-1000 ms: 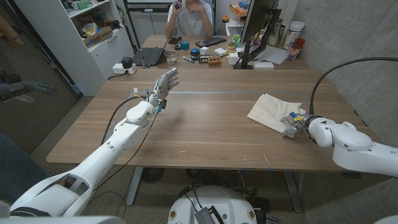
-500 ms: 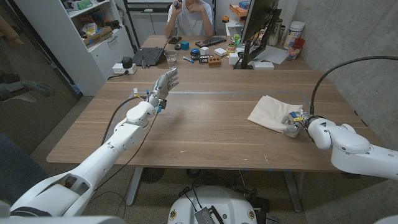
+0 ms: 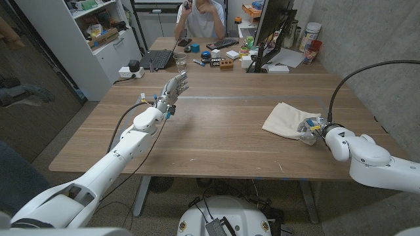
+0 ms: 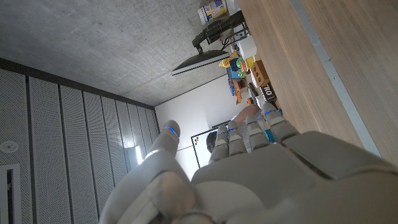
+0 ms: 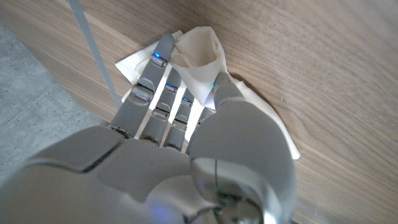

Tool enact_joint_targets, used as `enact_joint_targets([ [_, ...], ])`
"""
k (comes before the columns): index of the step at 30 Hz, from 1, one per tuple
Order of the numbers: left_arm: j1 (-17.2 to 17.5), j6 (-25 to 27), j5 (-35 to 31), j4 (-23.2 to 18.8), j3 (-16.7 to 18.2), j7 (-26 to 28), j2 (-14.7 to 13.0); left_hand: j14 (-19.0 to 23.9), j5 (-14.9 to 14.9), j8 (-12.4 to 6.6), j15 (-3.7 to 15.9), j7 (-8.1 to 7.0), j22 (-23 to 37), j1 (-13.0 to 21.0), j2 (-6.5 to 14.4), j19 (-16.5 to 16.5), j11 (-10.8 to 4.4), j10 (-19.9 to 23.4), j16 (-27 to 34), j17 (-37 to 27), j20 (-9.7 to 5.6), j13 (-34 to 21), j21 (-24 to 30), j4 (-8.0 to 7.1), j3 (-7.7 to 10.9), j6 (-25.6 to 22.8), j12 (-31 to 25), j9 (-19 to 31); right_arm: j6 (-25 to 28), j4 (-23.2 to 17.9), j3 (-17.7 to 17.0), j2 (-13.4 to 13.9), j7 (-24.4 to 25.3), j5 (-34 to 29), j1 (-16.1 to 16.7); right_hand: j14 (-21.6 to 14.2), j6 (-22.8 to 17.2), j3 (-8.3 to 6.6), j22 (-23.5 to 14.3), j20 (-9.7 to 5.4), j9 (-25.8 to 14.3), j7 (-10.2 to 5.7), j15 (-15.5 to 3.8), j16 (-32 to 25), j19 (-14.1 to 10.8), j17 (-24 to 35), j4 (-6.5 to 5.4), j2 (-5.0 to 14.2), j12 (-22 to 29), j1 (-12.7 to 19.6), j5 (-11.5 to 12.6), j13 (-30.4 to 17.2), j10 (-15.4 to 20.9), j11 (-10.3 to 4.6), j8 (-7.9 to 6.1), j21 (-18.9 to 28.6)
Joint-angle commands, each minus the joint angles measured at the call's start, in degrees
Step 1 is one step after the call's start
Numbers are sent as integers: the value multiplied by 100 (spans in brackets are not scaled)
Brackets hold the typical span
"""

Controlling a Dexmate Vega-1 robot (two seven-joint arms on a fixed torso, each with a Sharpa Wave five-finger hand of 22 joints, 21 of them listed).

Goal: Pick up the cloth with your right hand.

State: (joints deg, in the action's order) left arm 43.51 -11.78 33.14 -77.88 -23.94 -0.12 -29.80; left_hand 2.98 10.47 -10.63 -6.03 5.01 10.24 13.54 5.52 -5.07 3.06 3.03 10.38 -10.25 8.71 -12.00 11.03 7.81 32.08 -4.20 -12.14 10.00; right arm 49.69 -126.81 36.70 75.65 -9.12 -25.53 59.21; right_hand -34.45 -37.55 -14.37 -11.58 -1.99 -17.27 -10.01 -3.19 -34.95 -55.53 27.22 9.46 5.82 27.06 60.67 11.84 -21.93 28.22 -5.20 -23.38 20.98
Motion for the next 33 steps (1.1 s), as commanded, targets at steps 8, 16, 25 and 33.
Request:
enact_joint_targets([
  [8,83,48,4,-149,42,69,-73,-22,44,-3,20,-4,18,11,15,-1,-6,-29,32,-18,39,-10,41,-2,20,9,-20,29,-294,70,-338,-95,716,193,329,-342,-469,-71,-126,-694,-241,235,-746,-513,-182,823,28,194,749,804,-137,-452,930,105,-216,402],
  [16,65,62,5,-114,20,35,-65,-26,43,-4,21,2,18,7,12,2,-7,-36,31,-19,47,-10,41,-3,17,7,-19,29,-333,-20,-671,-83,948,403,581,-548,-595,-117,-202,-997,-323,318,-849,-666,-334,1260,16,270,1064,1190,-121,-766,971,34,-209,714],
  [25,45,79,8,-50,-6,19,-39,-28,42,-11,20,-3,18,1,8,6,-18,-44,32,-20,50,-9,41,-6,14,-11,-18,29,-262,-211,-1069,55,1095,574,915,-858,-710,-94,-316,-1006,-522,358,-913,-638,-301,1620,-59,286,1540,1333,-126,-1223,1142,-84,-243,1056],
  [33,67,32,-40,-77,9,120,-21,-28,43,-15,13,15,18,0,10,10,-10,-41,33,-19,54,-8,41,-6,15,-23,-21,30,-145,-504,-1446,373,1196,584,1223,-945,-697,-84,-333,-993,-506,359,-920,-592,-251,1755,-106,317,1673,1325,-124,-1413,1055,-69,-170,1173],
])
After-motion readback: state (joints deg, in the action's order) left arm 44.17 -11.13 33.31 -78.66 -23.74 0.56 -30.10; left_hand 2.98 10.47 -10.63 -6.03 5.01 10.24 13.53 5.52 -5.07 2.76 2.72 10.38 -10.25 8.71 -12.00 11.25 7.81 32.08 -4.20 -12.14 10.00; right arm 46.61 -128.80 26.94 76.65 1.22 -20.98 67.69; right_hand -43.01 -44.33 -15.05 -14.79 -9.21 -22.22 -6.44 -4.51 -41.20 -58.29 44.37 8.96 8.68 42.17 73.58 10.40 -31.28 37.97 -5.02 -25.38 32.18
